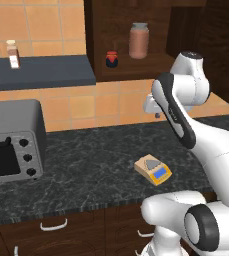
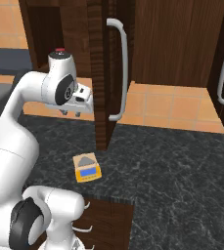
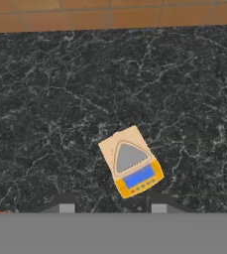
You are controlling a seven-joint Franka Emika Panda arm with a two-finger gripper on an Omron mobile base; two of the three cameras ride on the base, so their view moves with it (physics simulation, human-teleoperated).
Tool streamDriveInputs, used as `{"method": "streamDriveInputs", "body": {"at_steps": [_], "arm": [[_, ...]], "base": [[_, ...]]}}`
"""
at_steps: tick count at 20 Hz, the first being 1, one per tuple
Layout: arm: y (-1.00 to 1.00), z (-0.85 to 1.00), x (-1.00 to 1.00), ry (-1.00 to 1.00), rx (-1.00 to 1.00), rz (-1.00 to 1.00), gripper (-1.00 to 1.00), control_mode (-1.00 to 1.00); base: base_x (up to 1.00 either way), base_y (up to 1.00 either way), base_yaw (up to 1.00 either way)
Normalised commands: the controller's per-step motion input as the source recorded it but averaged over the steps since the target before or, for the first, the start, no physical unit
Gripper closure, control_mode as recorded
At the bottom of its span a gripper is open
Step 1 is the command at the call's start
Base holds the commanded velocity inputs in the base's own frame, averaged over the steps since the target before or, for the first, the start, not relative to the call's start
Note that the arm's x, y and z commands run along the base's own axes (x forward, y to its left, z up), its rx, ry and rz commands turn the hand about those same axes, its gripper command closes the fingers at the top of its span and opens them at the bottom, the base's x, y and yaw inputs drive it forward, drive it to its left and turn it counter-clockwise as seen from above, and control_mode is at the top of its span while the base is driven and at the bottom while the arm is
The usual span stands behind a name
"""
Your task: Pick the jam and place it on the digital scale for weighing, and close the cabinet.
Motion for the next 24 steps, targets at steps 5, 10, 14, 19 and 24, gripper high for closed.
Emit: {"method": "streamDriveInputs", "body": {"at_steps": [5, 10, 14, 19, 24], "arm": [[0.0, 0.0, -0.39, -0.04, 0.0, 0.01, -1.0, -1.0], [0.22, 0.22, -0.39, -0.33, -0.01, 0.01, -1.0, -1.0], [0.19, 0.67, -0.15, -0.32, 0.0, 0.12, -1.0, -1.0], [0.01, 0.58, -0.03, -0.23, 0.0, 0.1, -1.0, -1.0], [0.01, 0.51, 0.0, -0.17, 0.02, 0.09, -1.0, -1.0]], "base": [[0.0, 0.0, 0.0], [0.0, 0.0, 0.0], [0.0, 0.0, 0.0], [0.0, 0.0, 0.0], [0.0, 0.0, 0.0]]}}
